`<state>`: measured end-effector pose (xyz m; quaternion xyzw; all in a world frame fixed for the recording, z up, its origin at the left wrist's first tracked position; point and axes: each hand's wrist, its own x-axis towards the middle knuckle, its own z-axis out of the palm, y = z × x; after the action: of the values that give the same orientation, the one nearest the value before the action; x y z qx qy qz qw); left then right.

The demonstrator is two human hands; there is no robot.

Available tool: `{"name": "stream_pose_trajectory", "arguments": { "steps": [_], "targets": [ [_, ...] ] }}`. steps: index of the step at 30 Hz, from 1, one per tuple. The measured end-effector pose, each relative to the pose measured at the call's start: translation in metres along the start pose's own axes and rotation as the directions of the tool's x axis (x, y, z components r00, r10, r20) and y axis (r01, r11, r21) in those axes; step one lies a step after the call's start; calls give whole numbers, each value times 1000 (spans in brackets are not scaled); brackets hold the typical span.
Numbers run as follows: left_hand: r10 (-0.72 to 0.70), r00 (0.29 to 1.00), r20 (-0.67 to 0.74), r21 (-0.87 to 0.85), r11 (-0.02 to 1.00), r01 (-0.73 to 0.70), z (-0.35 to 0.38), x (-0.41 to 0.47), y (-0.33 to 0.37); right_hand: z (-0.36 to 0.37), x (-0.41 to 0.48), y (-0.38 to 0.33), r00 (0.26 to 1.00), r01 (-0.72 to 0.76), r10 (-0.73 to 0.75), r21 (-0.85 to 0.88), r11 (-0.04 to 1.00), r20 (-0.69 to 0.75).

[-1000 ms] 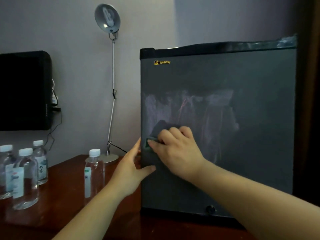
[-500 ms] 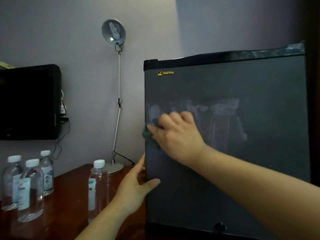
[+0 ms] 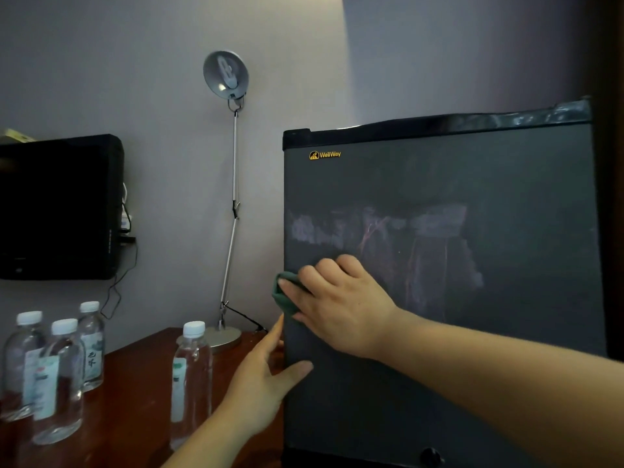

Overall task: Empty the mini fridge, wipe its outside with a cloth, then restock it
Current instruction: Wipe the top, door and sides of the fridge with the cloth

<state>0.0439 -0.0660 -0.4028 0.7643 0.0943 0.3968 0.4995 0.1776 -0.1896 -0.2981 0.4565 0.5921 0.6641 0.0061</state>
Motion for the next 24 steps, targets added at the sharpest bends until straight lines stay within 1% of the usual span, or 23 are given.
{"name": "stream_pose_trajectory", "arguments": {
  "steps": [1, 2, 3, 4, 5, 6, 7, 8, 10, 11, 12, 13, 14, 16, 17, 18, 19, 20, 21, 22, 23, 24],
  "targets": [
    [12, 1000, -4, 6, 1000, -12, 0, 0, -1, -1, 7, 13, 1000, 28, -28, -42, 999, -9],
    [21, 1000, -6, 14, 1000, -21, 0, 1, -1, -2, 18, 30, 1000, -14, 12, -99, 995, -26],
    [29, 1000, 0, 22, 999, -29, 0, 2, -1, -5, 30, 48, 992, -120, 113, -156, 980, -55],
    [23, 1000, 8, 25, 999, -24, 0, 2, 0, -8, 42, 64, 968, -247, 232, -192, 950, -94],
    [6, 1000, 14, 26, 1000, -6, 0, 1, 0, -11, 51, 71, 937, -347, 333, -191, 918, -104],
    [-7, 1000, 14, 24, 1000, 7, 0, 2, 1, -10, 52, 68, 923, -384, 372, -163, 909, -102],
    [-18, 1000, 15, 27, 999, 18, -2, 3, 0, -7, 48, 57, 930, -365, 356, -111, 925, -91],
    [-25, 1000, 16, 32, 999, 25, -3, 4, -1, -5, 38, 41, 956, -288, 284, -45, 957, -69],
    [-30, 1000, 2, 41, 999, 30, -4, 4, 0, -4, 12, 4, 998, -50, 51, 47, 998, -21],
    [-28, 1000, -7, 43, 999, 28, -3, 3, 0, -4, 2, -5, 1000, 20, -21, 57, 998, 15],
    [-17, 1000, -13, 41, 999, 17, -3, 3, 0, -3, 0, -3, 999, 43, -44, 51, 998, 29],
    [-8, 1000, -12, 42, 999, 8, -2, 3, 0, -4, 4, 7, 1000, 4, -4, 34, 999, 19],
    [-1, 1000, -5, 43, 999, 1, -2, 3, -1, -3, 13, 19, 996, -84, 84, 4, 996, -1],
    [1, 1000, 16, 44, 999, -1, -3, 3, 0, -6, 29, 44, 950, -308, 303, -61, 950, -76],
    [1, 1000, 24, 49, 999, -2, -3, 3, 1, -7, 33, 50, 921, -384, 376, -62, 921, -101],
    [3, 1000, 24, 57, 998, -4, -3, 3, 0, -6, 33, 47, 908, -408, 402, -34, 912, -118],
    [-3, 1000, 20, 60, 998, 2, -3, 4, -1, -4, 29, 36, 916, -386, 384, 4, 922, -112],
    [-6, 1000, 9, 60, 998, 5, -2, 3, -2, -2, 21, 20, 945, -311, 314, 43, 949, -89],
    [-8, 1000, -13, 63, 998, 9, -1, 4, -4, 0, 9, 0, 979, -190, 194, 67, 979, -56],
    [-4, 999, -34, 77, 997, 6, -1, 4, -5, 1, -3, -18, 998, -55, 57, 77, 995, -13],
    [4, 999, -40, 95, 996, 0, -1, 4, -5, 1, -11, -25, 998, 48, -51, 66, 997, 43],
    [1, 1000, -28, 95, 995, 2, -3, 4, -5, 1, -11, -17, 992, 111, -113, 49, 993, 47]
  ]
}}
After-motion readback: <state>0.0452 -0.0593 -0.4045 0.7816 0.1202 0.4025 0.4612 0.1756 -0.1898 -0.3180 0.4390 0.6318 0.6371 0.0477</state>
